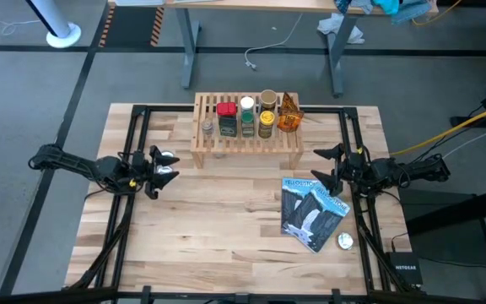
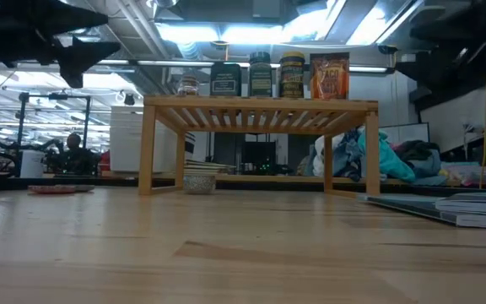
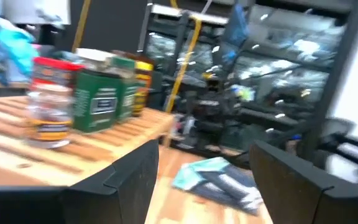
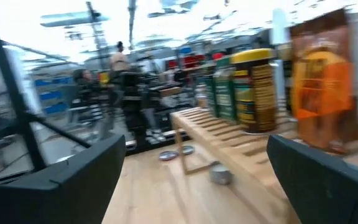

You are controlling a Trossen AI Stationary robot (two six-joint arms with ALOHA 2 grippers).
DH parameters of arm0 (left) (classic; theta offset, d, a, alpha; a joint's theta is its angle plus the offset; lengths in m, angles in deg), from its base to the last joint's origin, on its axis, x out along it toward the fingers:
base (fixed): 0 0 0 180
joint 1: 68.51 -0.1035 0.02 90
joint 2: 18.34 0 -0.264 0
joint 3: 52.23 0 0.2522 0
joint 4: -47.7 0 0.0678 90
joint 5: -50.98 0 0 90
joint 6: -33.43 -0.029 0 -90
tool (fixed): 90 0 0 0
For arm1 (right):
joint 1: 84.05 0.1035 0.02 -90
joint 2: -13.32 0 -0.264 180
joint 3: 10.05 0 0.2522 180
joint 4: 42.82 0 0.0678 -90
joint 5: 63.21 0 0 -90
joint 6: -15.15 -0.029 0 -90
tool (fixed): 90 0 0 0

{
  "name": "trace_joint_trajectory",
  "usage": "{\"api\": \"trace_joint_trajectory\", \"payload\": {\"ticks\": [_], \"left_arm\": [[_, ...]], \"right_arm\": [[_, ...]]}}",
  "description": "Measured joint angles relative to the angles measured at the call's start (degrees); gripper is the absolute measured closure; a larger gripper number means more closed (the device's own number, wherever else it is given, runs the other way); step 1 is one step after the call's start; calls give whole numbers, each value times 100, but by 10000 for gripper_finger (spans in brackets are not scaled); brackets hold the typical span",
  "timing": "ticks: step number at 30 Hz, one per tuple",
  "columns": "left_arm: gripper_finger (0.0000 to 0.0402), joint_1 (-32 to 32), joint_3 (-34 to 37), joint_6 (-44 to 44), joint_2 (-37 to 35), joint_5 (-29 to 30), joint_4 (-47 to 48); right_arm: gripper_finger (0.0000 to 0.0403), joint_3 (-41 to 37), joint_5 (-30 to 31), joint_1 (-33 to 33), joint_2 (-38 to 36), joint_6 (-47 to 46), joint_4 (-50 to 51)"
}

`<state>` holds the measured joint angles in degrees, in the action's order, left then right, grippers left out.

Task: Shelf spices
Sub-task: Remove the bottom orange seasoning pack from the shelf

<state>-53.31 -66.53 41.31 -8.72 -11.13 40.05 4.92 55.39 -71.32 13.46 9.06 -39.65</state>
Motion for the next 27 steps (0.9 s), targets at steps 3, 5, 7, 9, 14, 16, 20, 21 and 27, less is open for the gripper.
{"api": "trace_joint_trajectory", "payload": {"ticks": [3, 5, 7, 9, 14, 16, 20, 21, 27], "left_arm": [[160, 0, -2, -88, 0, 204, -6], [160, 0, -1, -70, 0, 208, -10], [160, 0, 0, -59, 0, 209, -10], [160, 0, -2, -84, 0, 211, -10], [160, 0, -2, -57, 0, 209, -2], [160, 0, -2, -56, 0, 209, -2], [160, 0, -1, -50, 0, 209, 1], [160, 0, -2, -45, 0, 209, 1], [160, 0, -2, -41, 0, 203, 7]], "right_arm": [[6, 0, 594, -2, -2, 0, 4], [6, 0, 744, -2, 0, -2, 4], [6, 0, 733, -2, 0, -1, 8], [6, 0, 640, -2, 0, -2, 19], [6, 0, 545, -2, 0, -1, 23], [6, 0, 529, -2, 0, -2, 33], [6, 0, 529, -2, 0, -2, 56], [6, 0, 527, -2, 0, -2, 56], [6, 0, 529, -2, 0, -2, 56]]}}
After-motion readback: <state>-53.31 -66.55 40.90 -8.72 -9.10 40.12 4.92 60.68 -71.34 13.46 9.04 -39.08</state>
